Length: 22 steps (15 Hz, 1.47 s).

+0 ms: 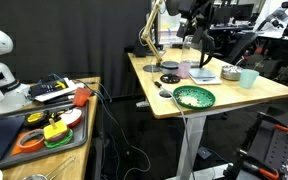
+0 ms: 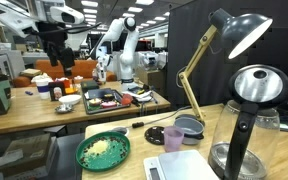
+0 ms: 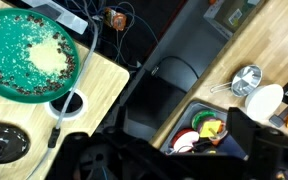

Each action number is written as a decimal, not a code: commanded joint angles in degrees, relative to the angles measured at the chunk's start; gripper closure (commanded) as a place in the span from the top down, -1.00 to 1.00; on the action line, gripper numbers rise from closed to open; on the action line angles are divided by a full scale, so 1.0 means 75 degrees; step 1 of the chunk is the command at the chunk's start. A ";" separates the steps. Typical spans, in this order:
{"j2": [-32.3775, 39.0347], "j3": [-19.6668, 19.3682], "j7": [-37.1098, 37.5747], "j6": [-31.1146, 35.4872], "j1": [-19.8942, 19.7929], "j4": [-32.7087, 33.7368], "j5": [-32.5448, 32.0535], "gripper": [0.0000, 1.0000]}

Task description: Place the lid on the gray dish

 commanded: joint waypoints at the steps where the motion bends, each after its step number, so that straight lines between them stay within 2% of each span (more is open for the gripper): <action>1: -0.0056 0.0012 -0.0005 -0.0097 -0.0080 0.0026 0.0014 1.00; 8: -0.0043 0.0058 0.0073 -0.0136 -0.0074 0.0025 0.0014 1.00; 10: 0.0009 -0.0075 -0.0006 0.0005 -0.0162 0.0133 0.0035 1.00; 12: 0.0038 -0.0270 0.0176 0.0230 -0.0491 0.0287 -0.0080 1.00; 15: 0.0337 -0.0612 0.0617 0.0342 -0.1290 0.0824 -0.0461 1.00; 19: 0.1181 -0.0700 0.1734 0.0200 -0.2273 0.1623 -0.1429 1.00; 21: 0.1564 -0.0719 0.2101 0.0134 -0.2408 0.1884 -0.1729 1.00; 22: 0.1208 -0.0874 0.1695 0.0309 -0.2247 0.1521 -0.1503 1.00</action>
